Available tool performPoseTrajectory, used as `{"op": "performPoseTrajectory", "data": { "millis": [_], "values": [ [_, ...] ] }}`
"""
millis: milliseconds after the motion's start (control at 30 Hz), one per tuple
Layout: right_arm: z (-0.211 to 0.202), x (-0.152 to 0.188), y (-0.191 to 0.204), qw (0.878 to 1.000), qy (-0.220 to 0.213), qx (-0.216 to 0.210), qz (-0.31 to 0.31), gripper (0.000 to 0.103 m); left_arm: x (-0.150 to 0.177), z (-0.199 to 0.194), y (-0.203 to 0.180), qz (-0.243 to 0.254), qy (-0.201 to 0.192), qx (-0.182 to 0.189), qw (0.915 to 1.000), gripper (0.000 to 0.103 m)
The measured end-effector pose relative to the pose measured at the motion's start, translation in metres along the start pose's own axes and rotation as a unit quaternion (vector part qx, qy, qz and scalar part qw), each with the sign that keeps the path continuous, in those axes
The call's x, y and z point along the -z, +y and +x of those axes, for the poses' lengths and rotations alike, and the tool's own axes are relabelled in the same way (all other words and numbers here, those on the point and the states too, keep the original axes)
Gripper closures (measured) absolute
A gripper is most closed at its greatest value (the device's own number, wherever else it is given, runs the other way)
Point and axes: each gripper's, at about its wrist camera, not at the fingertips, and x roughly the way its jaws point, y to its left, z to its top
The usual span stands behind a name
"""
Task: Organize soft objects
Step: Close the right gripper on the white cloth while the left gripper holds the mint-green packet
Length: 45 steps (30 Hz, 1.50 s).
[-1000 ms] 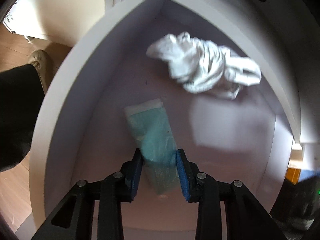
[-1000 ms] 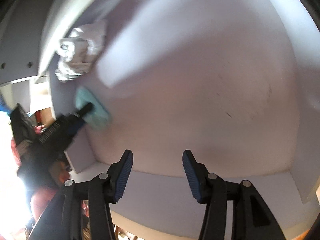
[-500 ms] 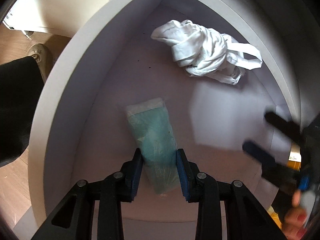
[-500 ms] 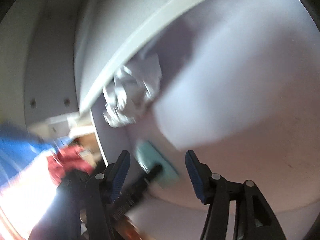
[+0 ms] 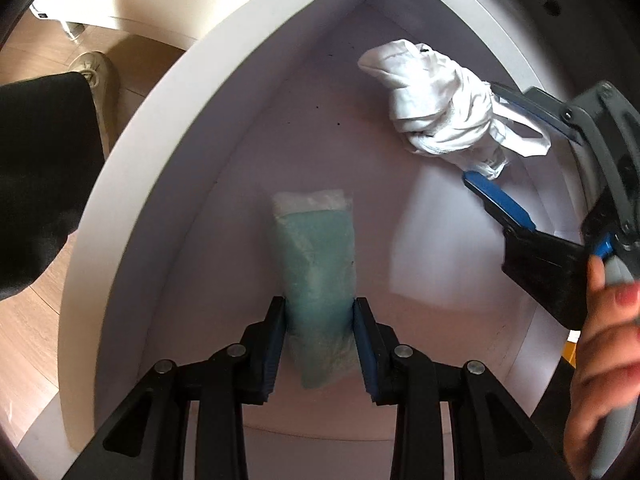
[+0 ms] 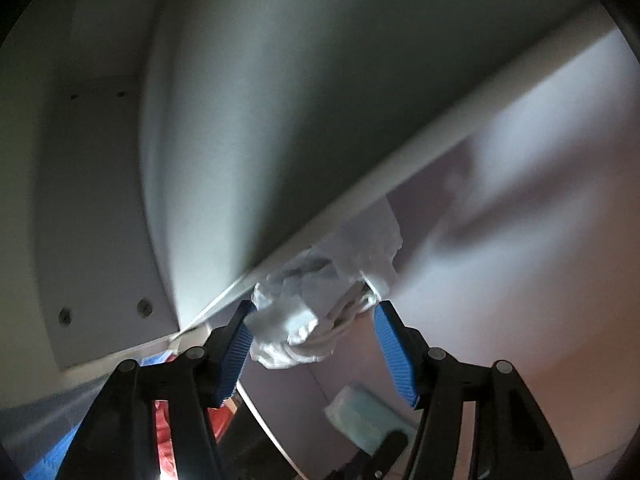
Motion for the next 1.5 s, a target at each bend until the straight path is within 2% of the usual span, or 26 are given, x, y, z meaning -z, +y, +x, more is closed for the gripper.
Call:
{"op": "performPoseTrajectory", "data": {
  "millis": [33, 100, 133, 200, 267, 500, 633, 667, 700, 767, 867, 1000, 1033, 1100, 1167, 1267, 1300, 1367, 1500],
  "values": [
    [0.001, 0.000, 0.001, 1.000, -0.006, 0.003, 0.005, 0.047, -0.001, 0.000, 0.001, -0.001, 0.000, 0.001, 1.0000, 0.069],
    [0.003, 0.000, 0.002, 1.000, -0.012, -0.004, 0.011, 0.066, 0.000, 0.002, 0.003, 0.002, -0.001, 0.000, 1.0000, 0.069],
    [0.004, 0.001, 0.002, 1.000, -0.010, -0.008, 0.010, 0.068, 0.003, 0.000, 0.001, 0.005, -0.003, -0.002, 1.0000, 0.069],
    [0.001, 0.000, 0.004, 1.000, -0.008, -0.006, -0.005, 0.077, 0.002, -0.001, 0.002, 0.014, -0.006, -0.008, 0.9999, 0.069],
    [-0.007, 0.001, 0.006, 0.999, -0.012, 0.010, -0.030, 0.079, 0.004, 0.000, -0.003, 0.016, -0.008, -0.011, 0.9998, 0.069],
    [-0.053, 0.007, 0.006, 0.990, -0.011, 0.089, -0.111, 0.079, 0.003, 0.000, -0.004, 0.022, -0.011, -0.016, 0.9996, 0.069],
    [-0.078, 0.022, -0.015, 0.981, -0.021, 0.158, -0.108, 0.076, 0.004, -0.003, -0.005, 0.023, -0.012, -0.017, 0.9995, 0.069],
    [-0.083, 0.025, -0.021, 0.980, -0.025, 0.172, -0.096, 0.071, 0.007, -0.006, -0.005, 0.025, -0.012, -0.018, 0.9995, 0.069],
    [-0.088, 0.029, -0.030, 0.981, -0.035, 0.173, -0.075, 0.063, 0.008, -0.003, -0.010, 0.024, -0.012, -0.018, 0.9995, 0.069],
    [-0.097, 0.033, -0.046, 0.989, -0.055, 0.136, -0.020, 0.054, 0.012, 0.002, -0.018, 0.022, -0.013, -0.018, 0.9995, 0.068],
    [-0.086, 0.036, -0.047, 0.994, -0.057, 0.097, 0.012, 0.051, 0.012, 0.003, -0.019, 0.020, -0.013, -0.016, 0.9996, 0.068],
    [-0.072, 0.036, -0.036, 0.997, -0.061, 0.037, 0.012, 0.048, 0.009, -0.001, -0.013, 0.020, -0.013, -0.015, 0.9996, 0.068],
    [-0.066, 0.037, -0.030, 0.997, -0.064, 0.035, 0.013, 0.048, 0.009, -0.001, -0.013, 0.021, -0.013, -0.016, 0.9996, 0.068],
    [-0.050, 0.034, -0.019, 0.996, -0.072, 0.053, 0.016, 0.046, 0.009, 0.000, -0.014, 0.020, -0.012, -0.016, 0.9996, 0.068],
    [-0.033, 0.031, -0.009, 0.992, -0.077, 0.098, 0.015, 0.046, 0.008, -0.001, -0.013, 0.018, -0.012, -0.014, 0.9997, 0.068],
    [-0.005, 0.020, 0.000, 0.987, -0.078, 0.139, 0.023, 0.045, 0.008, 0.001, -0.010, 0.014, -0.011, -0.012, 0.9998, 0.068],
    [0.004, 0.015, 0.002, 0.987, -0.074, 0.142, 0.025, 0.042, 0.008, 0.001, -0.009, 0.013, -0.011, -0.010, 0.9998, 0.068],
    [0.010, 0.012, -0.001, 0.989, -0.067, 0.128, 0.033, 0.044, 0.007, 0.002, -0.008, 0.013, -0.011, -0.011, 0.9998, 0.068],
    [0.002, 0.007, 0.004, 0.987, -0.039, 0.151, -0.046, 0.053, 0.007, 0.003, -0.008, 0.018, -0.013, -0.015, 0.9996, 0.068]
  ]
}}
